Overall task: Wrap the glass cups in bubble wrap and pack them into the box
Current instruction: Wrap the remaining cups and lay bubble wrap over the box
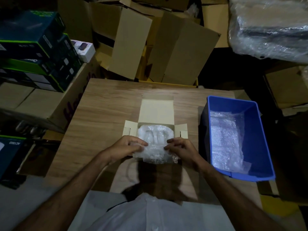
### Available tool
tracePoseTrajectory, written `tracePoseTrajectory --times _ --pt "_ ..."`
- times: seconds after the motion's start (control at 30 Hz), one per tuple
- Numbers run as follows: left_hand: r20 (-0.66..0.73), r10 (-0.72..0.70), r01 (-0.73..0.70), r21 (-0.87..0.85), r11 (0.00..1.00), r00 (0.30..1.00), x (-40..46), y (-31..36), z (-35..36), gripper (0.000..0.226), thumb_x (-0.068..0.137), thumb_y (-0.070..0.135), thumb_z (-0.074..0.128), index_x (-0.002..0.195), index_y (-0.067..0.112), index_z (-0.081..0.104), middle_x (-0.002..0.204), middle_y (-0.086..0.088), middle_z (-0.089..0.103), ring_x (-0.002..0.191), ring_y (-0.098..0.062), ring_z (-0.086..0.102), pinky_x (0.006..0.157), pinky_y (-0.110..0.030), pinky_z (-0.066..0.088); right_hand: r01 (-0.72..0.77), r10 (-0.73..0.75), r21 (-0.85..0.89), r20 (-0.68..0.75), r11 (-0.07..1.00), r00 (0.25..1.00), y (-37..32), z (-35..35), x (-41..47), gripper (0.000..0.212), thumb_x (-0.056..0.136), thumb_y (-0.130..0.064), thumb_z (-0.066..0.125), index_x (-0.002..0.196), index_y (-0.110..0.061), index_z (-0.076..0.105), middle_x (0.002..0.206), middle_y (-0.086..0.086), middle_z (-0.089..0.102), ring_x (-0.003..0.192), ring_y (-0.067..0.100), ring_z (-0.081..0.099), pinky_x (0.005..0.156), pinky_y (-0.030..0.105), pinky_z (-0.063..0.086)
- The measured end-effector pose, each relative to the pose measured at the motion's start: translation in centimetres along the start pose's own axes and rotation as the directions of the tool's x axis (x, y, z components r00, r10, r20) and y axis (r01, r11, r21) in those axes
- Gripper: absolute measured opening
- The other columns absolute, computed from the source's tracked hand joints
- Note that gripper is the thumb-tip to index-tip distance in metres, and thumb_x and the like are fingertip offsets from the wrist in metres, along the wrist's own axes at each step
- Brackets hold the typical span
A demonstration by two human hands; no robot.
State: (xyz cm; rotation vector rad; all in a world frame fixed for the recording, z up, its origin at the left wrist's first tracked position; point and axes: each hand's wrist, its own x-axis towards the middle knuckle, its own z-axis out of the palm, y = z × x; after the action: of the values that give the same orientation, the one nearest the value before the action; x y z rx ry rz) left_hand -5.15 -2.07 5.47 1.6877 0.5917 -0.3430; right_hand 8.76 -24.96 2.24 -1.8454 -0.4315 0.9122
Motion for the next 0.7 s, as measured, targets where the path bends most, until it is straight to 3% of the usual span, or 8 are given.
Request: tracePoseTrajectory --times 0.1,0.17,0.23,0.3,0.4,0.57,0.7 --pt "0.004 -0.024 0.024 -0.003 1.0 1.0 0.4 -1.0 0.0 0.02 0.098 0.017 0.063 0.11 0.017 0.079 0.111 0.013 0.075 0.109 -0.007 0.068 0.094 -0.03 0.053 0.069 -0.067 -0.167 0.02 0.983 0.998 0.8 -0.3 -0.2 0.009 0.089 -0.019 0.076 0.097 -0.016 0.08 0.108 -0.006 0.074 0.093 0.003 0.071 0.081 0.026 0.059" --pt "-0.054 0.115 -0.103 0.186 0.977 0.992 0.8 -1.7 0.1 0.024 0.095 0.005 0.065 0.11 0.018 0.078 0.11 0.013 0.075 0.109 -0.004 0.067 0.095 -0.026 0.054 0.14 -0.143 -0.273 0.009 0.952 0.99 1.0 -0.2 -0.2 0.019 0.088 -0.014 0.074 0.105 -0.022 0.073 0.099 -0.006 0.073 0.088 0.003 0.07 0.074 0.022 0.058" --pt "-0.08 0.195 -0.163 0.298 0.941 0.978 1.1 -1.9 0.5 0.032 0.089 0.001 0.069 0.114 0.021 0.072 0.105 0.011 0.073 0.1 -0.002 0.069 0.087 -0.027 0.059 0.166 -0.176 -0.36 0.006 0.918 0.984 1.1 0.0 0.0 0.027 0.087 -0.013 0.072 0.112 -0.024 0.069 0.101 -0.003 0.073 0.089 0.008 0.07 0.076 0.025 0.058" --pt "-0.138 0.246 -0.174 0.395 0.902 0.959 1.3 -1.7 0.9 0.033 0.086 0.003 0.071 0.108 0.026 0.066 0.092 0.01 0.071 0.087 -0.005 0.068 0.074 -0.03 0.06 0.231 -0.24 -0.503 0.049 0.833 0.97 1.1 0.3 0.5 0.024 0.086 -0.013 0.07 0.106 -0.025 0.074 0.101 -0.005 0.074 0.09 0.009 0.069 0.078 0.026 0.057" --pt "-0.116 0.321 -0.17 0.655 0.736 0.94 1.9 -1.4 1.5 0.02 0.084 0.007 0.07 0.086 0.027 0.067 0.092 0.011 0.063 0.087 -0.007 0.061 0.076 -0.034 0.057 0.277 -0.245 -0.62 0.139 0.734 0.96 1.3 0.6 1.1 0.021 0.084 -0.011 0.072 0.095 -0.029 0.078 0.103 -0.008 0.072 0.091 0.009 0.068 0.079 0.034 0.059" --pt "-0.002 0.301 -0.156 0.852 0.499 0.954 2.4 -1.6 2.1 0.011 0.082 0.016 0.075 0.088 0.025 0.073 0.098 0.007 0.059 0.097 -0.014 0.057 0.079 -0.027 0.047 0.368 -0.247 -0.764 0.276 0.53 0.929 1.2 0.9 1.5 0.02 0.082 -0.02 0.073 0.099 -0.031 0.078 0.11 -0.008 0.07 0.104 0.014 0.063 0.088 0.038 0.055" --pt "0.056 0.206 -0.145 0.883 0.447 0.977 2.5 -1.2 2.1 0.01 0.087 0.022 0.072 0.096 0.024 0.077 0.099 0.002 0.07 0.094 -0.018 0.067 0.08 -0.032 0.056 0.37 -0.108 -0.865 0.355 0.34 0.929 1.1 1.2 1.8 0.029 0.091 -0.045 0.056 0.111 -0.034 0.075 0.121 -0.001 0.059 0.12 0.025 0.05 0.099 0.042 0.038"
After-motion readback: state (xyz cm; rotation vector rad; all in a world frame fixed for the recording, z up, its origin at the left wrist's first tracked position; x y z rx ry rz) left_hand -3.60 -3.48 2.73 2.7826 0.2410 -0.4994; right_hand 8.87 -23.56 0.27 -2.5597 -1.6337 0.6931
